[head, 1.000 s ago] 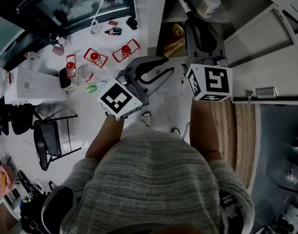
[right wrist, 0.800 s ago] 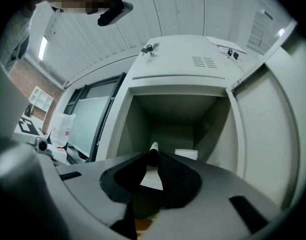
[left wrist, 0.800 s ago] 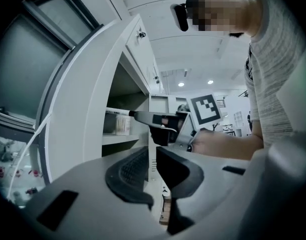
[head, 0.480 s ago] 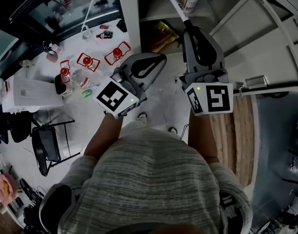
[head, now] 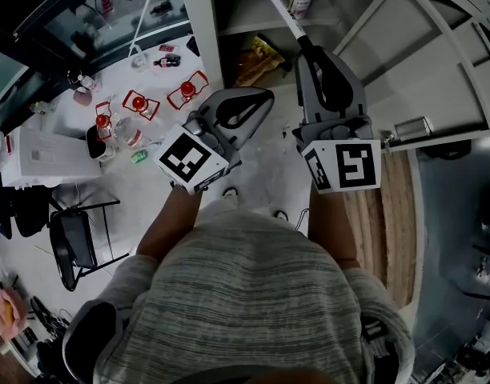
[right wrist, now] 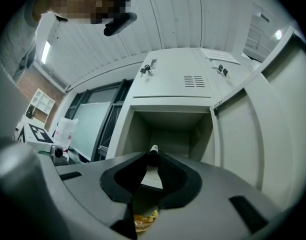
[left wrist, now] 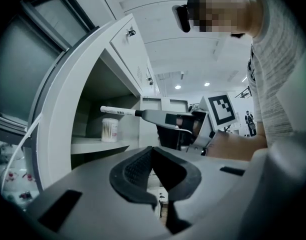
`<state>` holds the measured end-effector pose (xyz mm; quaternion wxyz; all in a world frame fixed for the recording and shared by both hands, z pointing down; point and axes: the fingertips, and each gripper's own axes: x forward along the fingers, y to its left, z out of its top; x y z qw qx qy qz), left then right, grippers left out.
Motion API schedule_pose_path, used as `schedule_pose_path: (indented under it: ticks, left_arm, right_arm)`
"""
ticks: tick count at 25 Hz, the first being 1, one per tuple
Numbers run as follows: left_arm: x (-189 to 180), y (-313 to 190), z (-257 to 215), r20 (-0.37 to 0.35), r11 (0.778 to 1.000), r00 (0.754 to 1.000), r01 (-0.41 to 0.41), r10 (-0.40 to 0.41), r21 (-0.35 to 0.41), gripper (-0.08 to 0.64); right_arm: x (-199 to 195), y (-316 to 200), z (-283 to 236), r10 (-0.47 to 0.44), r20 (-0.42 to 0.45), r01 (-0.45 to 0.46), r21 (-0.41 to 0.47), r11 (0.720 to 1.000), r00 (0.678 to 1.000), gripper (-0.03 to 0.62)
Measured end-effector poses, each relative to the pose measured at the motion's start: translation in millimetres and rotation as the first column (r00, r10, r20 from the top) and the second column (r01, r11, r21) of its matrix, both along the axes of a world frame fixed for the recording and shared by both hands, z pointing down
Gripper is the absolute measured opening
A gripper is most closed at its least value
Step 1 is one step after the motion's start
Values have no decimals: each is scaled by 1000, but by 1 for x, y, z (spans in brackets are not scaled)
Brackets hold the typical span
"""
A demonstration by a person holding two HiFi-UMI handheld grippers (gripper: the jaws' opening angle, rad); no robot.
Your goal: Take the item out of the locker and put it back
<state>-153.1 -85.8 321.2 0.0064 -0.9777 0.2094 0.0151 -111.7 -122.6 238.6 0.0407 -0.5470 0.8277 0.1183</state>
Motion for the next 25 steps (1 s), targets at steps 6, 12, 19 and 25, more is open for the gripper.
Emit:
schedule_pose_path:
  ticks: [6, 12, 19, 25]
  left_arm:
    - [-5, -6, 0, 5, 1000, 1000, 19, -19, 0, 8]
    - [-11, -9, 9, 18, 999, 999, 51, -51, -10, 8]
    - [-33, -24, 17, 17, 996, 997, 80, -79, -45, 8]
    - [-45, -32, 24, 16, 993, 995, 103, -102, -66, 8]
  right_arm:
    - [-6, -14, 3, -17, -13, 17, -6, 1000, 1000, 81]
    - [-14, -36, 21, -45, -28, 44, -36, 998, 999, 81]
    - [-39, -78, 45, -71, -49, 66, -93, 993, 996, 81]
    - [-51, -98, 61, -59, -68, 52, -108, 993, 996, 81]
